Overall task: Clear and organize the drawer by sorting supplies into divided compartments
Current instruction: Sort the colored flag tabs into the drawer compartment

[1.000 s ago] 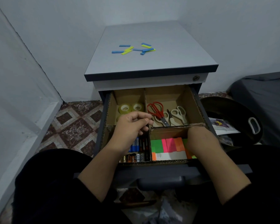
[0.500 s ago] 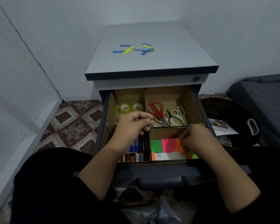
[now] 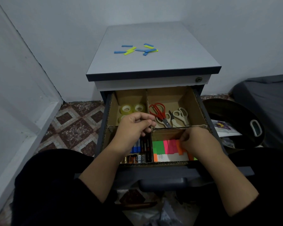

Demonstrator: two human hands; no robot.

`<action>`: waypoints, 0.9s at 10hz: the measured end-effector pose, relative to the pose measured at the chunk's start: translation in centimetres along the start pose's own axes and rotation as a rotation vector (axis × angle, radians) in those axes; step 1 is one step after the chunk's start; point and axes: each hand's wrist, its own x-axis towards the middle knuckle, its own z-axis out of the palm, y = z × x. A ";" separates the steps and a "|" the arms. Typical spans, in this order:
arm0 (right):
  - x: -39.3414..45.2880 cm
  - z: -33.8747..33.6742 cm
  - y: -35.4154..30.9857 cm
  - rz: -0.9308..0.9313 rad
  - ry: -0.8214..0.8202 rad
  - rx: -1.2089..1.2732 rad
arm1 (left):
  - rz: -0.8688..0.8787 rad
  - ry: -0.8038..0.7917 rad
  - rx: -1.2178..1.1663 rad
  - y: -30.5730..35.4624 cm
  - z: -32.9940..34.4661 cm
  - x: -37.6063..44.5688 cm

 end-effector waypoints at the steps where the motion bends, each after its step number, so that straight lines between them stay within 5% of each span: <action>1: -0.4 -0.5 -0.3 -0.030 -0.092 -0.026 | -0.001 0.002 0.004 0.1 0.0 0.0; 6: -0.5 -0.9 -0.4 -0.033 -0.164 -0.080 | -0.005 -0.003 0.003 0.1 0.0 -0.1; 9: -0.5 -0.2 0.6 0.018 -0.046 -0.226 | -0.004 -0.004 -0.001 0.1 0.0 0.0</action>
